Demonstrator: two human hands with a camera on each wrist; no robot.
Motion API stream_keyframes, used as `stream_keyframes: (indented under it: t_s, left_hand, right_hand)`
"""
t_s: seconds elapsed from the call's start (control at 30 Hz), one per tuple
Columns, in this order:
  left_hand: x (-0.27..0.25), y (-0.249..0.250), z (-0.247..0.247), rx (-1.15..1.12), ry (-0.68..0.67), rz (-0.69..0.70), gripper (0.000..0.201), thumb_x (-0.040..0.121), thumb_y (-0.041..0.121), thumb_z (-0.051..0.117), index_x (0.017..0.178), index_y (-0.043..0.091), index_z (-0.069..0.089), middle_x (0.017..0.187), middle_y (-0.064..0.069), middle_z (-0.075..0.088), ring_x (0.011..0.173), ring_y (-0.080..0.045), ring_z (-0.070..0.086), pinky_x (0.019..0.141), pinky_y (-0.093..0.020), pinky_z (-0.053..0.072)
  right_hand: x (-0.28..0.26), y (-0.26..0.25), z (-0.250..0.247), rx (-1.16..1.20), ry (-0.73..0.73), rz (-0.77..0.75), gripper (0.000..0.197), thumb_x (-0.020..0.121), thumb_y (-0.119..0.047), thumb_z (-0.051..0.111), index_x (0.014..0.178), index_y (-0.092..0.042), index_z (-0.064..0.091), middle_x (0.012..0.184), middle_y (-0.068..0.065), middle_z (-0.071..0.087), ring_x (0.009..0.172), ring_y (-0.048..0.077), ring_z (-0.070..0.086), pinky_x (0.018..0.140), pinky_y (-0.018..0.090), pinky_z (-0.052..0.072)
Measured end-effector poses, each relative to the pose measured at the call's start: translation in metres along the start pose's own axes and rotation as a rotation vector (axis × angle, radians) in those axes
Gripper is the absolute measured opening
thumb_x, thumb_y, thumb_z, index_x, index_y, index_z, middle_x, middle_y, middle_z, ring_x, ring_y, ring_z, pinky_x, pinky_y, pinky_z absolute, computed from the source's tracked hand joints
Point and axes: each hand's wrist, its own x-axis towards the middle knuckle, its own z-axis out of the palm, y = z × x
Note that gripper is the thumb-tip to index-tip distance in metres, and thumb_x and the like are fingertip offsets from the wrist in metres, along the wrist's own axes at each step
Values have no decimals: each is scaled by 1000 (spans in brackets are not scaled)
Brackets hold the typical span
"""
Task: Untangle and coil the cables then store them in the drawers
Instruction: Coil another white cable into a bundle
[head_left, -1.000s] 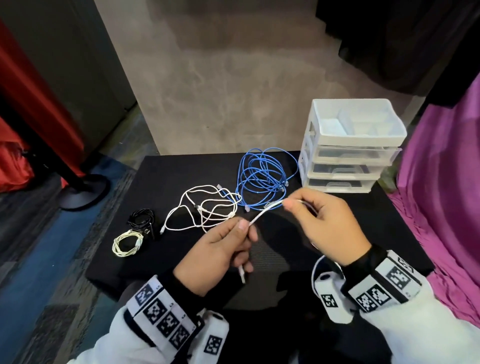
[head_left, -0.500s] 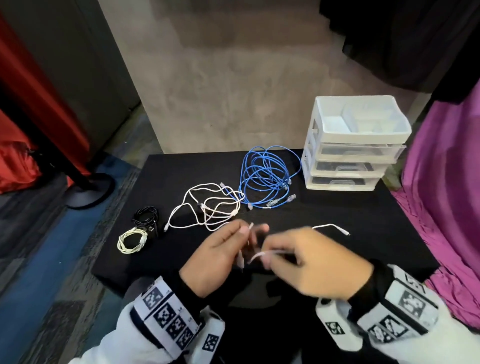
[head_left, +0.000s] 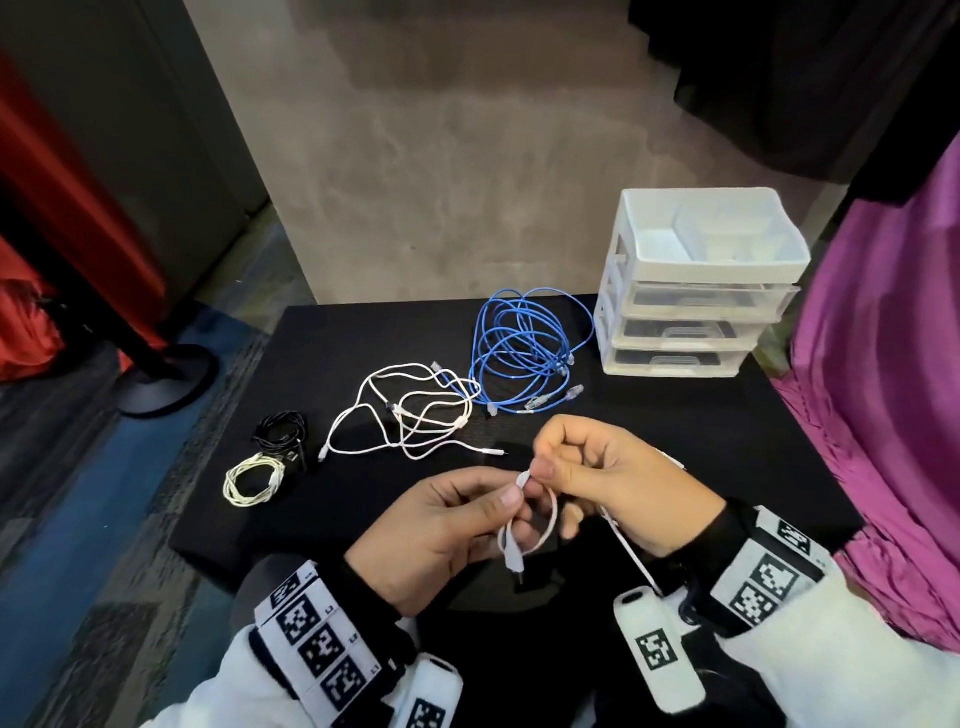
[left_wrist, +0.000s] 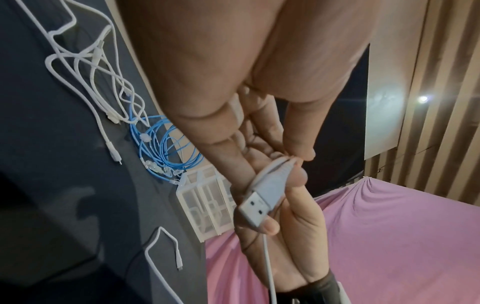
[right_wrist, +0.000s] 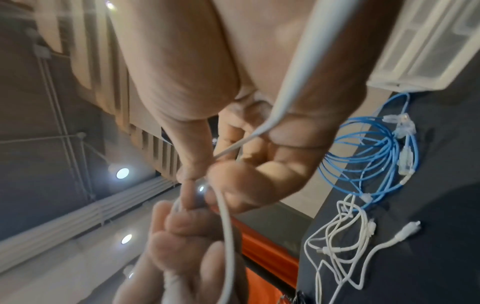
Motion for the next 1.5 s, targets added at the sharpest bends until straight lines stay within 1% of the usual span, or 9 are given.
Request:
stream_keyframes:
  t_s: [0.1, 0.27, 0.47, 0.7, 0.93, 1.1, 1.27, 1.4, 1.5]
  left_hand:
    - [2, -1, 6, 18, 113, 2, 22, 93, 19, 65, 107, 4, 74, 92, -12, 72, 83, -19, 71, 74, -34, 61]
    - [7, -11, 8, 160, 261, 44, 24, 96, 24, 65, 101, 0, 66, 76, -9, 65, 70, -15, 66, 61, -33, 61]
    - [16, -29, -3, 1026, 459, 321, 16, 96, 24, 61, 85, 26, 50, 64, 5, 60, 57, -17, 59, 58, -34, 50]
    - [24, -15, -2, 1291, 516, 107, 26, 86, 19, 59, 100, 26, 38, 81, 3, 60, 81, -31, 64, 62, -35, 43]
    - [27, -17, -16, 806, 433, 155, 15, 96, 21, 67, 83, 17, 60, 66, 4, 63, 55, -9, 55, 58, -32, 46]
    - [12, -11, -21, 146, 261, 93, 40, 93, 46, 69, 78, 9, 66, 90, -15, 63, 87, -25, 60, 90, -44, 50]
    - [11, -1, -1, -465, 292, -7, 30, 97, 29, 58, 86, 2, 64, 80, -7, 64, 64, -11, 67, 77, -29, 63]
    - [10, -3, 11, -502, 244, 0, 27, 104, 24, 49, 95, 3, 63, 86, -12, 66, 71, -18, 68, 83, -37, 63]
    - [8, -1, 13, -456, 197, 12, 24, 106, 24, 45, 94, 8, 58, 72, -3, 50, 62, -16, 50, 76, -33, 57]
  right_hand:
    - [5, 2, 6, 10, 90, 38, 17, 95, -19, 66, 92, -5, 56, 77, 22, 57, 60, 25, 62, 54, 29, 55]
    - [12, 11, 16, -96, 246, 34, 24, 98, -15, 67, 89, 1, 52, 61, 13, 49, 41, 23, 52, 43, 25, 44]
    - [14, 17, 30, -157, 284, 35, 21, 97, -13, 69, 89, 0, 55, 63, 11, 55, 39, 22, 56, 42, 26, 47]
    - [21, 23, 39, -247, 296, 60, 16, 94, -11, 73, 89, -3, 60, 66, 12, 62, 45, 25, 60, 42, 27, 49]
    - [31, 25, 41, -308, 343, -33, 17, 93, -12, 74, 83, -7, 61, 60, 4, 61, 38, 16, 53, 41, 24, 40]
    - [26, 18, 19, -211, 253, -71, 16, 96, -13, 70, 89, -2, 61, 67, 9, 61, 49, 20, 55, 45, 29, 45]
    - [25, 23, 24, -164, 210, -80, 11, 100, -11, 64, 91, -8, 58, 69, 8, 60, 56, 19, 58, 46, 30, 51]
    - [25, 25, 23, -68, 258, -80, 14, 101, -12, 61, 88, -11, 56, 65, 5, 63, 50, 18, 56, 42, 28, 49]
    - [25, 25, 23, -77, 267, -55, 15, 100, -16, 63, 88, -10, 57, 63, 6, 62, 50, 28, 55, 37, 26, 44]
